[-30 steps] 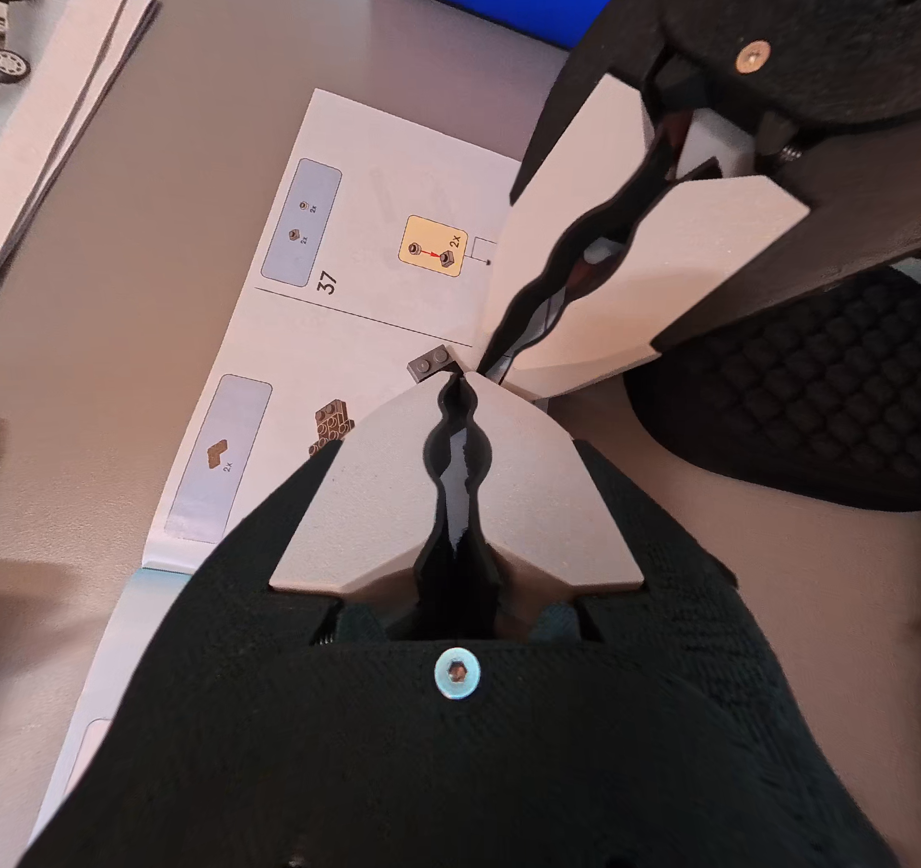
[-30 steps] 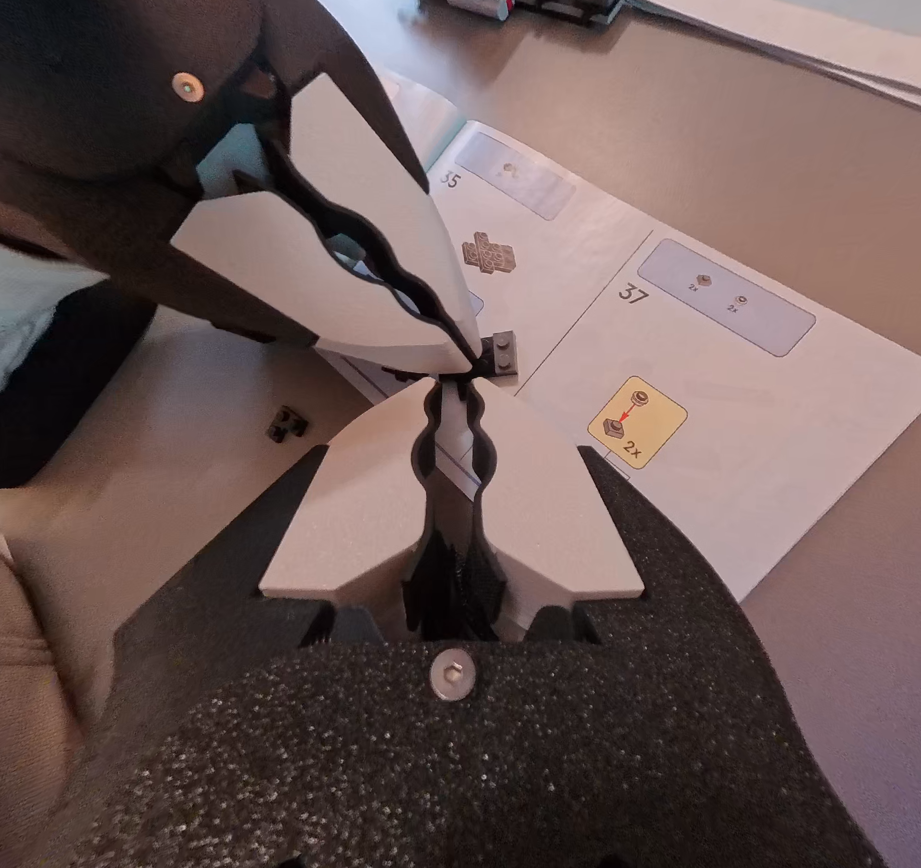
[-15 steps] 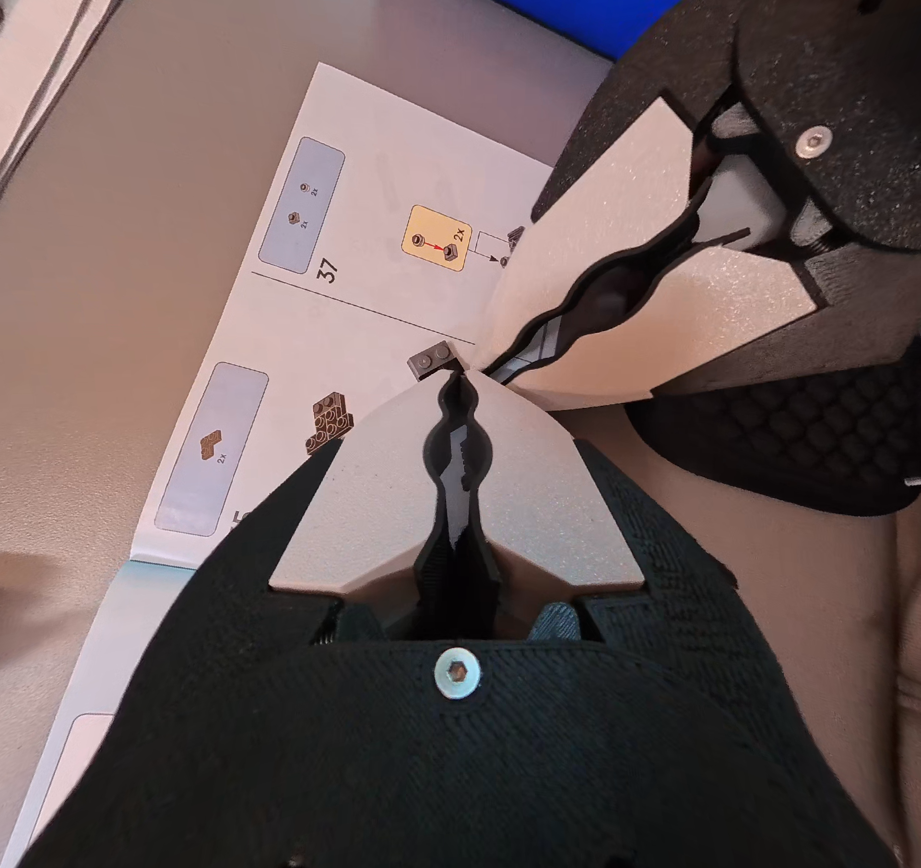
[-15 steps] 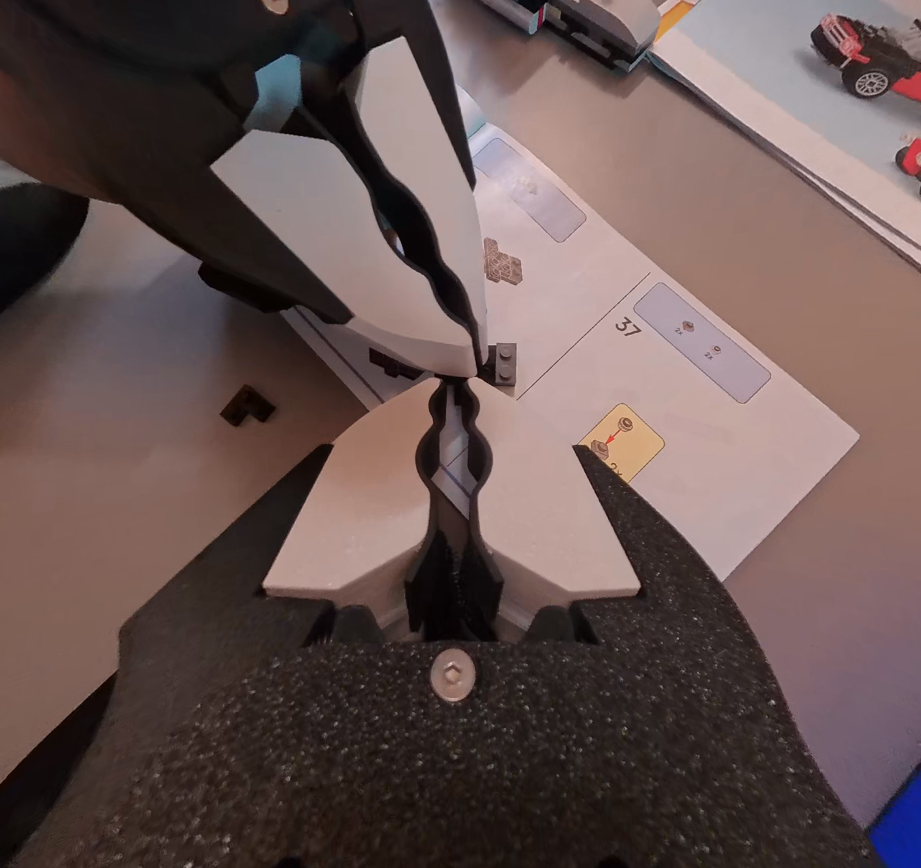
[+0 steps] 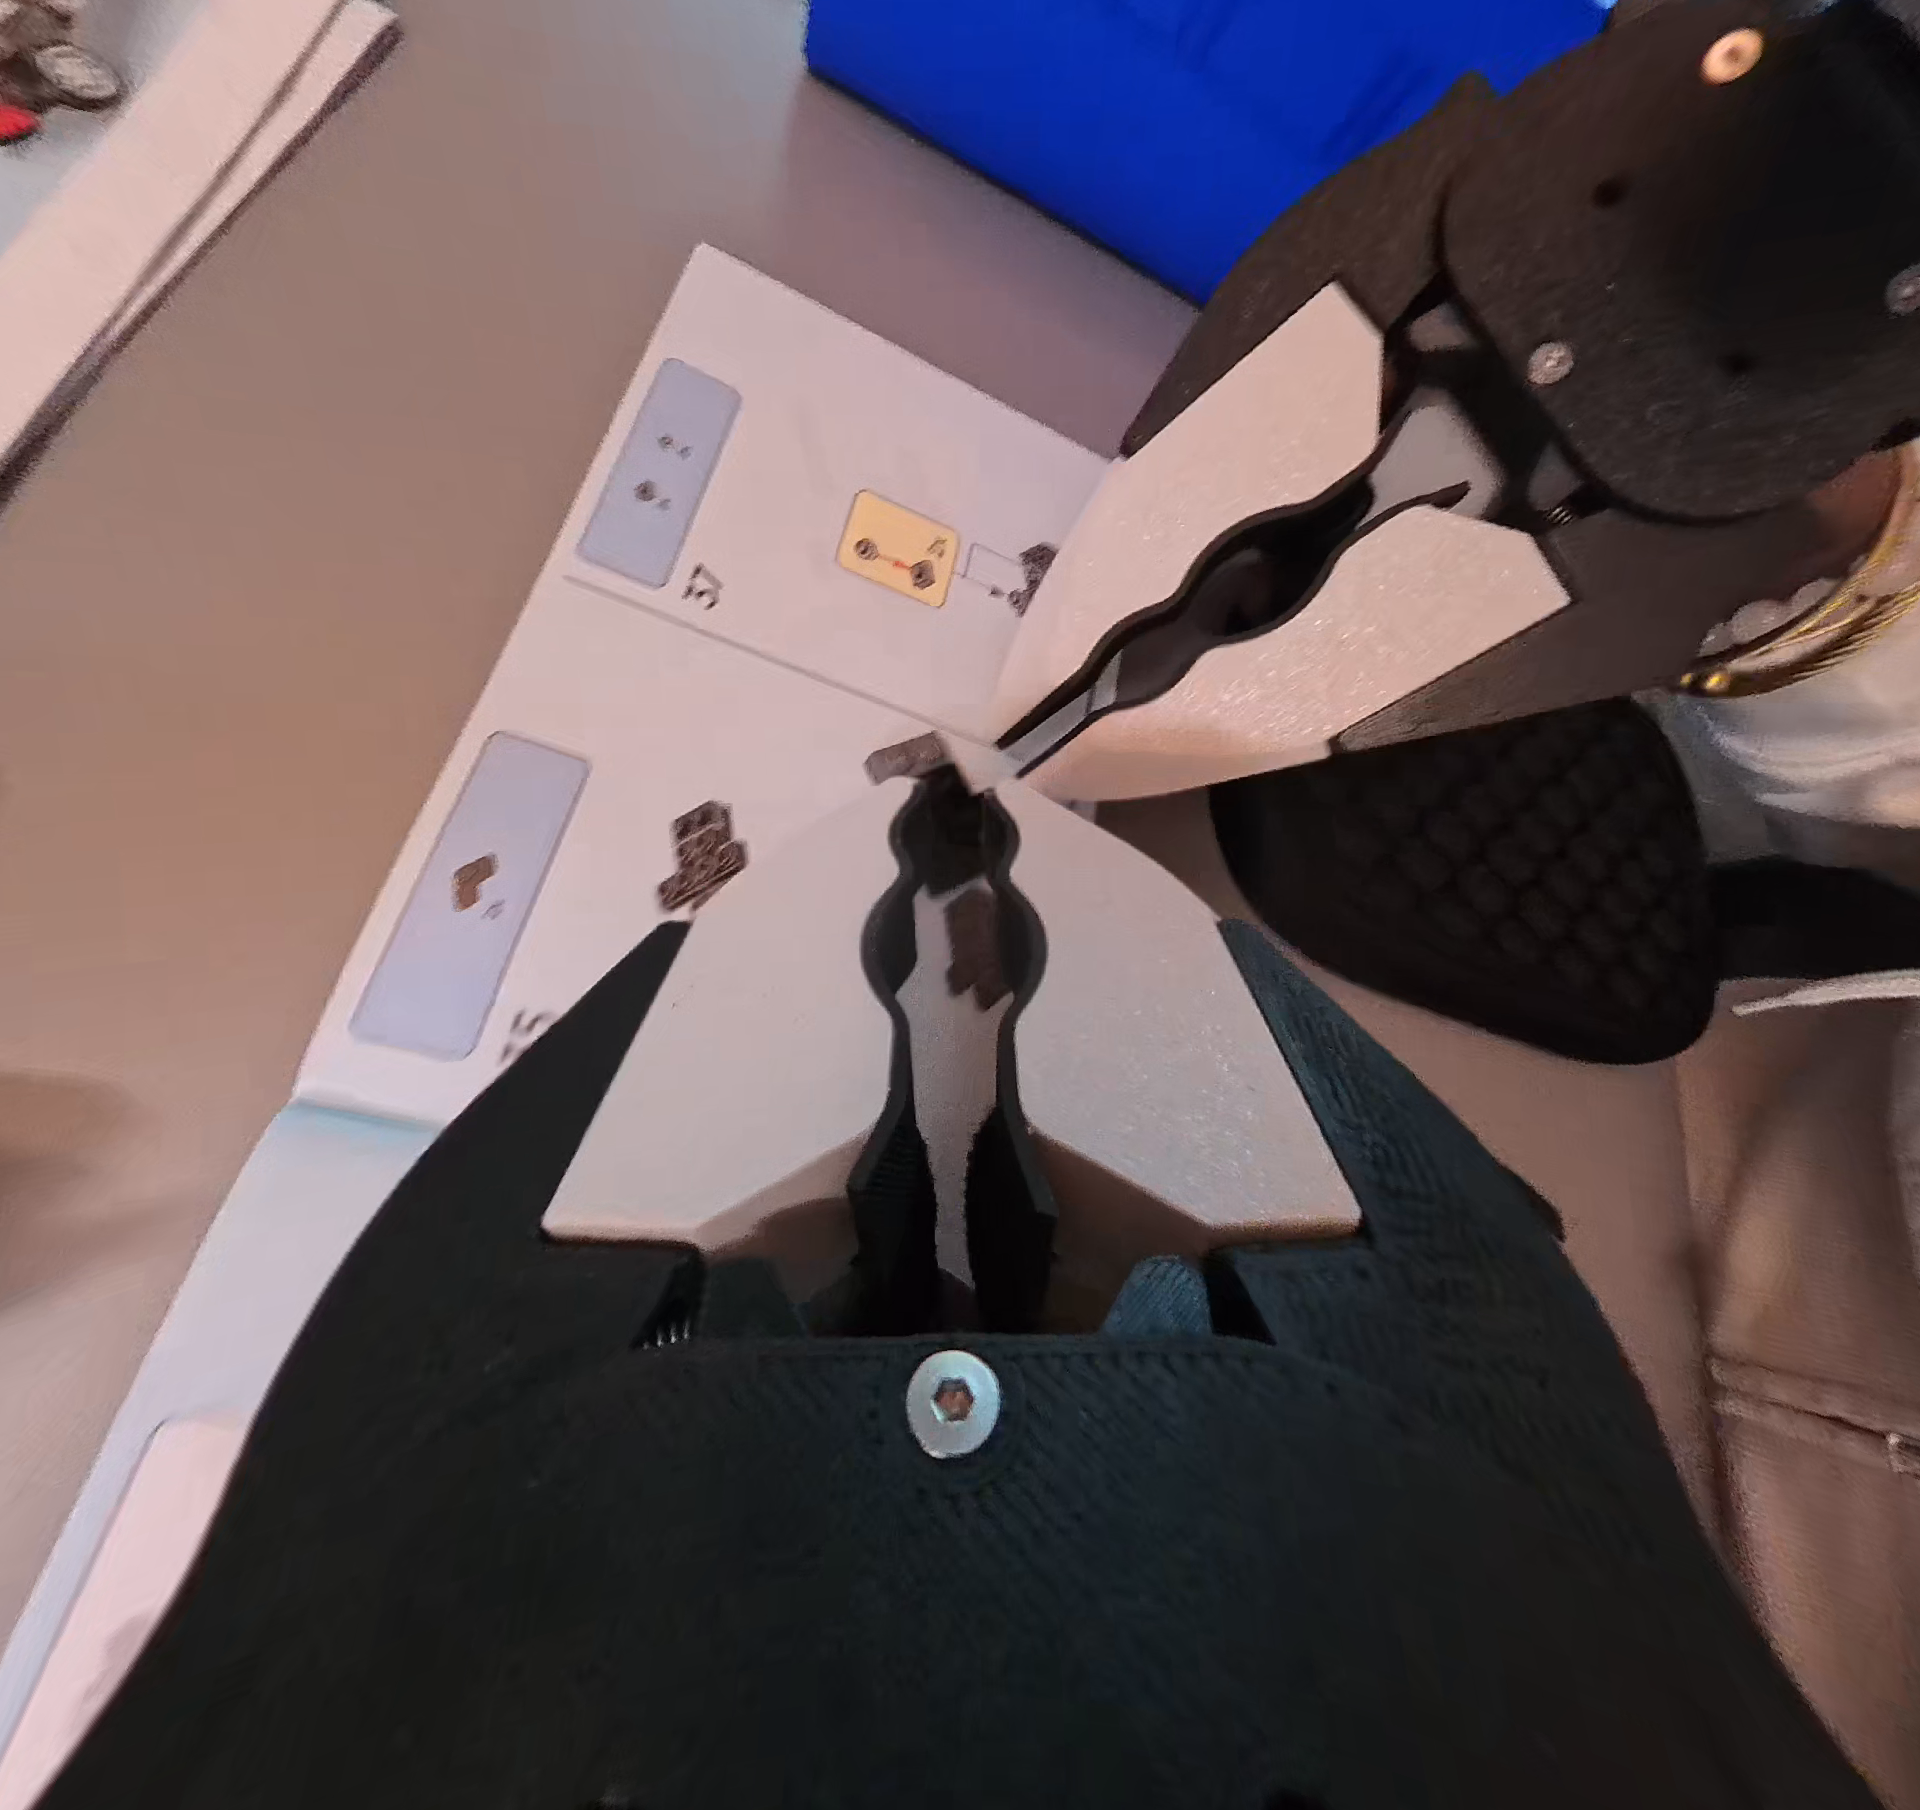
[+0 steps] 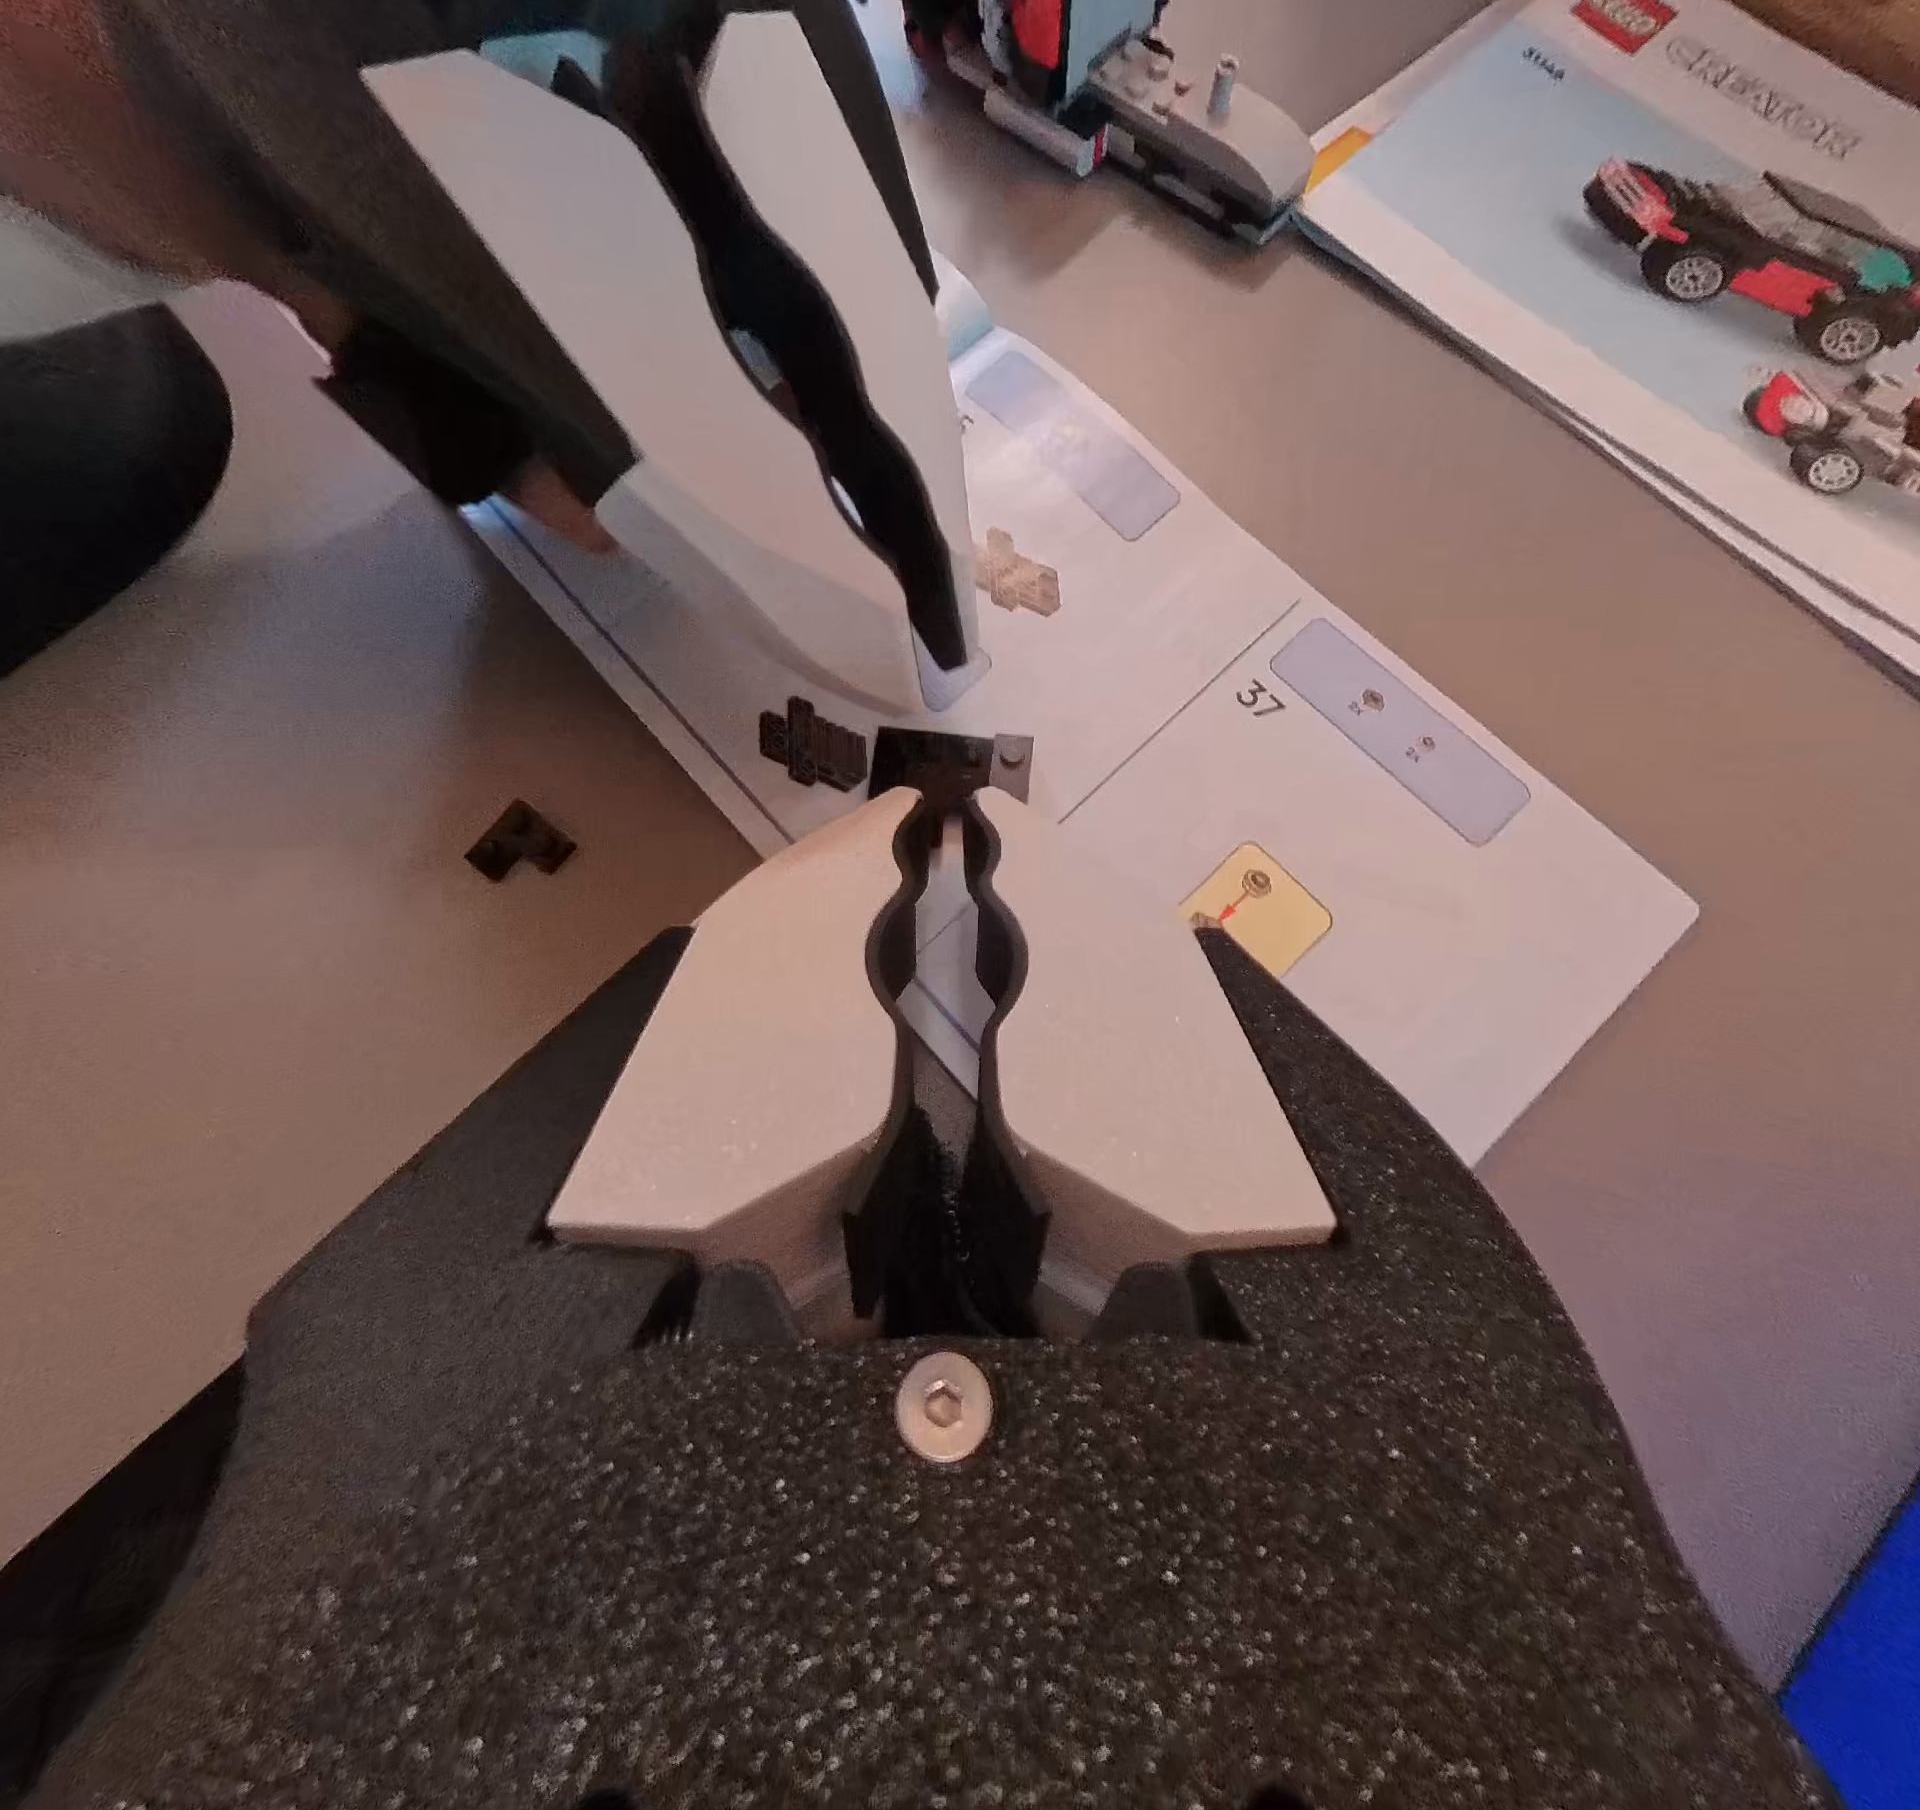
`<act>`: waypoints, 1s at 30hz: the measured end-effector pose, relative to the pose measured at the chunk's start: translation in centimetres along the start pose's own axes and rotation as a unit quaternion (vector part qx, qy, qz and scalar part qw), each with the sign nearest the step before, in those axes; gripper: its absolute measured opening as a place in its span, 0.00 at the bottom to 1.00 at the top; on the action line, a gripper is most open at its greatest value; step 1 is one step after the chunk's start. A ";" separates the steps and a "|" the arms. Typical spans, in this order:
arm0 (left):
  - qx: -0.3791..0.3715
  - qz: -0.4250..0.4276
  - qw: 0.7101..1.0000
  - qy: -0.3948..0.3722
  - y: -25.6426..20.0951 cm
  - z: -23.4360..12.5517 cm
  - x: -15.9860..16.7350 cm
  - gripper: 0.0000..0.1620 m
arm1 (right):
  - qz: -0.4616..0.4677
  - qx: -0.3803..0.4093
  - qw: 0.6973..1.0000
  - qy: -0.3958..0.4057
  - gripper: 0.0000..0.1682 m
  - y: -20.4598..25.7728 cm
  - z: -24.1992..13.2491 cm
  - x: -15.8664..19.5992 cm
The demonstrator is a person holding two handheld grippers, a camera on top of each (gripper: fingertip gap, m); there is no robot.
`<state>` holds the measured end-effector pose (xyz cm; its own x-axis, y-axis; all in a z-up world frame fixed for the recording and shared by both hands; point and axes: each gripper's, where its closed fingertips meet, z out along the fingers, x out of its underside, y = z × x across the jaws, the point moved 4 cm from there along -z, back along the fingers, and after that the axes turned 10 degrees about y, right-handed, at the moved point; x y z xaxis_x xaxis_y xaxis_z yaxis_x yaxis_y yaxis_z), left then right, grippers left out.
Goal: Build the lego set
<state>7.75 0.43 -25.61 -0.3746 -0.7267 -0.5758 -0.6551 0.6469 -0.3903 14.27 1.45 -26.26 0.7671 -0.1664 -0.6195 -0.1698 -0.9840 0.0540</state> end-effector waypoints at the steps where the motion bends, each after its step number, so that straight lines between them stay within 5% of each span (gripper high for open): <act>1: -0.010 0.000 1.000 0.005 0.3 -0.3 0.4 0.06 | -0.008 0.000 1.000 -0.003 0.04 0.1 0.1 -0.1; 19: -0.045 0.078 0.994 0.056 0.4 1.3 2.0 0.06 | -0.034 0.024 0.999 0.029 0.01 -0.1 1.2 -0.3; 30: -0.031 0.079 0.995 0.045 0.5 1.3 2.0 0.05 | -0.076 0.052 0.983 0.157 0.00 0.0 1.3 -1.1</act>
<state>7.47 -0.41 -27.92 -0.5324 -0.6361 -0.5586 -0.6216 0.7417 -0.2521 12.57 1.70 -26.60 0.9393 -0.0450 -0.3402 -0.0874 -0.9900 -0.1106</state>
